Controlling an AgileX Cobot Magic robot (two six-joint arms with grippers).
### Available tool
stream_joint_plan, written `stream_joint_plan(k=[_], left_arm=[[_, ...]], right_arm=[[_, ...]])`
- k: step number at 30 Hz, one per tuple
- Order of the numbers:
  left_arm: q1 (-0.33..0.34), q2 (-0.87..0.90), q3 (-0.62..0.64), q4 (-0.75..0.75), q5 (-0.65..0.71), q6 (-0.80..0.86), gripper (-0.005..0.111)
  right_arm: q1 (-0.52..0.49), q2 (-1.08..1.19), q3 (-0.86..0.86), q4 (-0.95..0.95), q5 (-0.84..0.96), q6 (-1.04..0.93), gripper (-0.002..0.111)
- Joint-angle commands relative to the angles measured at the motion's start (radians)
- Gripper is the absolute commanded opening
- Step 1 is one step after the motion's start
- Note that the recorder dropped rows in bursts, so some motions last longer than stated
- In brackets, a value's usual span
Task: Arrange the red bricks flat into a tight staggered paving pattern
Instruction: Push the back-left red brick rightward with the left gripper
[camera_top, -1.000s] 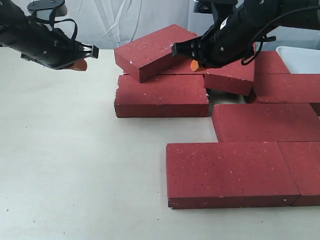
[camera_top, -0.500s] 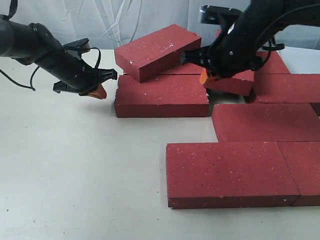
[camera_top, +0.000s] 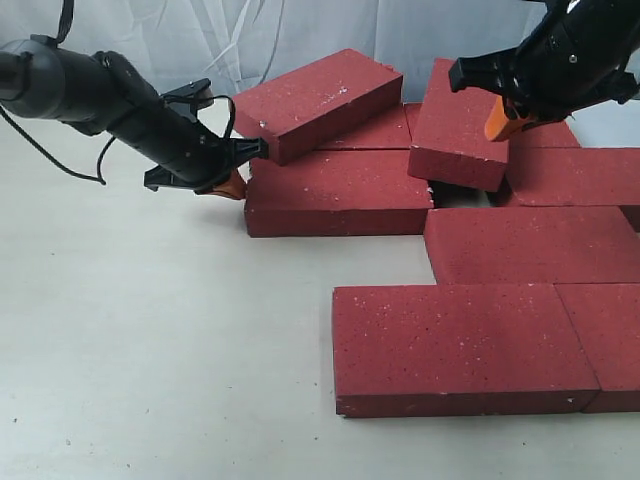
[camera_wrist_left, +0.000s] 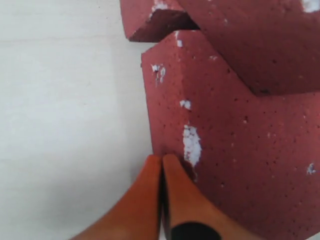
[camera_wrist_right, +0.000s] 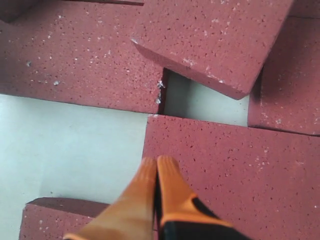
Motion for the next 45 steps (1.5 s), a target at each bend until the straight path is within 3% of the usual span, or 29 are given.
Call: stream_joint_plan(k=[1,7,27,39,45], left_arm=[[-0.013,0.003,-0.004,-0.028,-0.023,-0.001,0.0],[-0.016,0.003,-0.004,-0.056,-0.039,0.004,0.0],[-0.12,0.022,-0.013,-0.121,-0.162,0.007,0.0],[-0.122,0.044,-0.015,-0.202,-0.182,0.011,0.0],[-0.122,0.054,-0.015,-0.314,-0.175,0.106,0.0]], right_arm=[[-0.005,-0.008,-0.005,-0.005,-0.009,-0.009,-0.001],[-0.005,-0.008,-0.005,-0.005,-0.009,-0.009,-0.001],[-0.005,-0.008,-0.005,-0.007,0.007,-0.016,-0.001],[-0.005,-0.008,-0.005,-0.007,0.003,-0.016,-0.001],[-0.005,-0.008,-0.005,-0.007,-0.002,-0.016,-0.001]])
